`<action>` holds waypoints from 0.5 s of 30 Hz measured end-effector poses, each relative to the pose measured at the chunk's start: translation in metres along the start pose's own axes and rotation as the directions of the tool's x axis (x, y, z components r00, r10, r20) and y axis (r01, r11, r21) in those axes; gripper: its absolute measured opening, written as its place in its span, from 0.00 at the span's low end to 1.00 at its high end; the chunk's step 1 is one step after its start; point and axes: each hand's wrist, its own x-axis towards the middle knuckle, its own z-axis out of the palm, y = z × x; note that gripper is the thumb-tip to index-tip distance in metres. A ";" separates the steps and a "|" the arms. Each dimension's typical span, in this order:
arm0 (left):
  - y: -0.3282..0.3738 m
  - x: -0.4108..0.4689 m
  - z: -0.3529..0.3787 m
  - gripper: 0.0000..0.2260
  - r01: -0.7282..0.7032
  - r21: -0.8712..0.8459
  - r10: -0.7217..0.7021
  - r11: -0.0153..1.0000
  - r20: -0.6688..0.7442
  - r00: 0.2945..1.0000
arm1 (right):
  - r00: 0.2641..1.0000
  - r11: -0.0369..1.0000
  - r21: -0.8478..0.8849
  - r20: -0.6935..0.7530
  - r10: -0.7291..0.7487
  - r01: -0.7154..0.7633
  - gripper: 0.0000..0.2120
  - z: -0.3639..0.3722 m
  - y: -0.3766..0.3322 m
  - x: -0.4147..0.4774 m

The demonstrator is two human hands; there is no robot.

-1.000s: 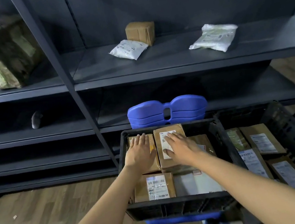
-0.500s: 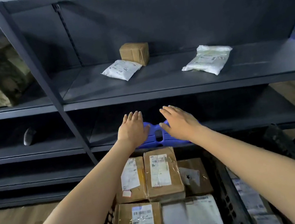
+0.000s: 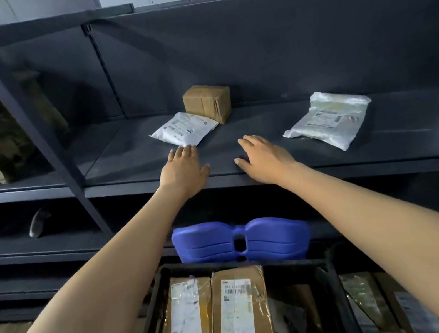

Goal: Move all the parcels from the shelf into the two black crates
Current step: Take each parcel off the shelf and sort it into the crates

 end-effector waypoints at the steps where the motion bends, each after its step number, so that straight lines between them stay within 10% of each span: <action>1: -0.006 0.009 0.001 0.29 0.004 0.009 -0.004 1.000 0.002 1.000 | 1.000 1.000 0.002 0.003 0.002 -0.002 0.29 0.001 0.001 0.011; 15: -0.096 0.169 0.034 0.29 0.137 -0.012 -0.137 0.991 -0.004 0.991 | 0.989 0.982 0.136 0.090 0.119 -0.131 0.23 0.048 0.000 0.178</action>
